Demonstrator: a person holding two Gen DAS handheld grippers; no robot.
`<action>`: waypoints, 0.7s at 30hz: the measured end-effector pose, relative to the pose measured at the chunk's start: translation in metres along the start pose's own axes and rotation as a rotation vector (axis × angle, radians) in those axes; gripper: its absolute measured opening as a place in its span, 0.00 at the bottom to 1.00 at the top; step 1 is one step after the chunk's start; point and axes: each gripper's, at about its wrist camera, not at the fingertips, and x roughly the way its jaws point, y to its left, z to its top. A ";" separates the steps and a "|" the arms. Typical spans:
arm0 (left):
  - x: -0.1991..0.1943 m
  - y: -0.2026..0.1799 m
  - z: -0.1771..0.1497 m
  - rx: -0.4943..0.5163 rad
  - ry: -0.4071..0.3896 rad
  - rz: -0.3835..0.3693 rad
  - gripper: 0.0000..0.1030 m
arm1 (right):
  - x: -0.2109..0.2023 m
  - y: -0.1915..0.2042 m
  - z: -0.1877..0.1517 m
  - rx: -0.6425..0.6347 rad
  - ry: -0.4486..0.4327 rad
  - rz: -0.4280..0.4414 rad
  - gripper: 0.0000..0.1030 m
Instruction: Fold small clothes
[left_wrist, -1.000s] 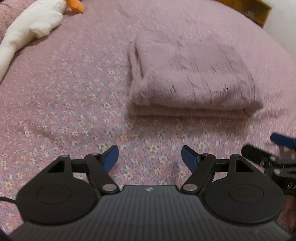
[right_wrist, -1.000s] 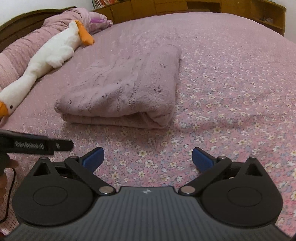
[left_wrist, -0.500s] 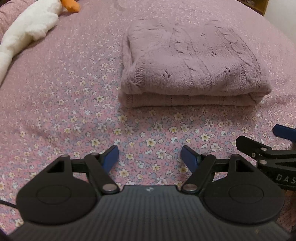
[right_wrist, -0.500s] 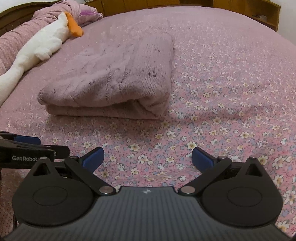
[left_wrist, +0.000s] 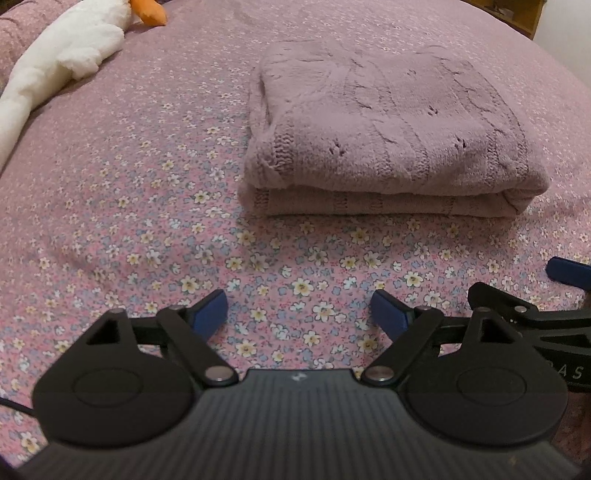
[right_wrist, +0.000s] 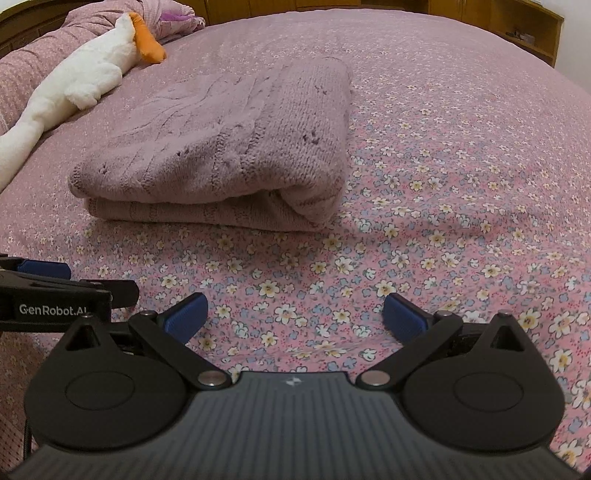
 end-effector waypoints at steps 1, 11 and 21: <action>0.000 0.003 0.000 0.001 0.000 0.000 0.84 | 0.000 0.000 0.000 -0.002 0.000 -0.001 1.00; -0.002 0.002 -0.001 0.002 -0.006 0.001 0.84 | -0.002 -0.001 -0.001 0.000 -0.006 0.005 1.00; -0.001 0.002 -0.001 0.000 -0.007 0.001 0.84 | -0.002 -0.001 -0.001 0.000 -0.005 0.004 1.00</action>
